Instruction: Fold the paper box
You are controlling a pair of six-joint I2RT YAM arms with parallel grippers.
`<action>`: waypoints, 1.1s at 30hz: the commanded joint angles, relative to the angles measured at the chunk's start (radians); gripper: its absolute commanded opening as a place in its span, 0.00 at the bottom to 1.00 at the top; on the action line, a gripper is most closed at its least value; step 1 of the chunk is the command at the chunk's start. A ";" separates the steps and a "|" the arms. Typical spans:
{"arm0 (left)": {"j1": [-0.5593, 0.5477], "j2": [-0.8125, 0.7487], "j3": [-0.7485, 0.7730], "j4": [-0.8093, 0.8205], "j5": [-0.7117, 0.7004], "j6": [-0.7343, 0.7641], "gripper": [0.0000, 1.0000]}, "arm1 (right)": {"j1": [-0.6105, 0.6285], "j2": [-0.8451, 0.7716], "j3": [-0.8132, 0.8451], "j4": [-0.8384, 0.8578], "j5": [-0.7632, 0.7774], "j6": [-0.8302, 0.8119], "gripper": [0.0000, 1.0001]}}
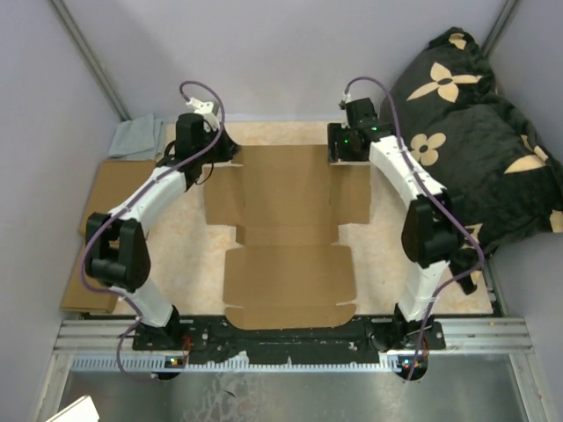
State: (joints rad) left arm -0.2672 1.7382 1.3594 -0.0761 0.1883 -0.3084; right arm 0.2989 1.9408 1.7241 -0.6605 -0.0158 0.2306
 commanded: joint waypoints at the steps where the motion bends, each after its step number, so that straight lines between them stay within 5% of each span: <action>1: -0.014 -0.131 -0.140 0.223 0.026 0.087 0.00 | 0.006 -0.225 -0.050 0.040 -0.010 -0.025 0.64; 14: -0.099 -0.535 -0.619 0.673 0.006 0.266 0.00 | 0.006 -0.531 -0.279 -0.114 -0.164 -0.056 0.62; 23: -0.118 -0.629 -0.676 0.663 0.030 0.283 0.00 | 0.005 -0.586 -0.326 -0.153 -0.216 -0.046 0.51; 33: -0.136 -0.676 -0.712 0.681 0.118 0.402 0.00 | 0.007 -0.488 -0.187 -0.231 -0.172 -0.082 0.50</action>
State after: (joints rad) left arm -0.3931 1.1027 0.6724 0.5346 0.2382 0.0151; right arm 0.3004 1.4204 1.4330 -0.8608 -0.2081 0.1802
